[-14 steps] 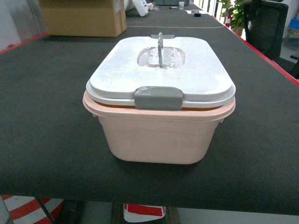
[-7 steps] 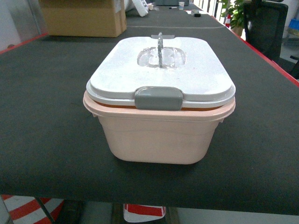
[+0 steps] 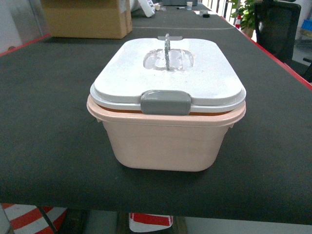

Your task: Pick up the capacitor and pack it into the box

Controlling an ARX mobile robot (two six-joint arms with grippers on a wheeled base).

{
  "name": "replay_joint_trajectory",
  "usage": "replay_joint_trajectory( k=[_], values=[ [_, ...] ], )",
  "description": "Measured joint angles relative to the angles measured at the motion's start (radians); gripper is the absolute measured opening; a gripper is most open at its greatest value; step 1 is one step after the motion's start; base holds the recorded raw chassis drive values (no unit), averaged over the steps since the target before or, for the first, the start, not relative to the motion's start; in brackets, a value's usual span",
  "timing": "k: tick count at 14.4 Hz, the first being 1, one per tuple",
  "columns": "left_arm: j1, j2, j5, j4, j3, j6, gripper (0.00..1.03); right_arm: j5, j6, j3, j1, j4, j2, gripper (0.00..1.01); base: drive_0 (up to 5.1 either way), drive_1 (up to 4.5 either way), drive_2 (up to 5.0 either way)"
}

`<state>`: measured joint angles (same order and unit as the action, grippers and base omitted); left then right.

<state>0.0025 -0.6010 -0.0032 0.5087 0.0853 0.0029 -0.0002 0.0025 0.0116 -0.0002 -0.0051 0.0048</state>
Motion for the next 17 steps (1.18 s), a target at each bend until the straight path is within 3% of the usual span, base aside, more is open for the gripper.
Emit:
replay_joint_trajectory(
  k=[6,17],
  values=[
    [-0.004,0.179,0.003,-0.095,-0.072,0.000,0.02,0.000,0.000,0.000,0.000,0.000,0.000,0.98,0.0,0.00,0.0],
    [-0.004,0.449,0.003,-0.366,-0.072,0.000,0.02,0.000,0.000,0.000,0.000,0.000,0.000,0.98,0.0,0.00,0.0]
  ],
)
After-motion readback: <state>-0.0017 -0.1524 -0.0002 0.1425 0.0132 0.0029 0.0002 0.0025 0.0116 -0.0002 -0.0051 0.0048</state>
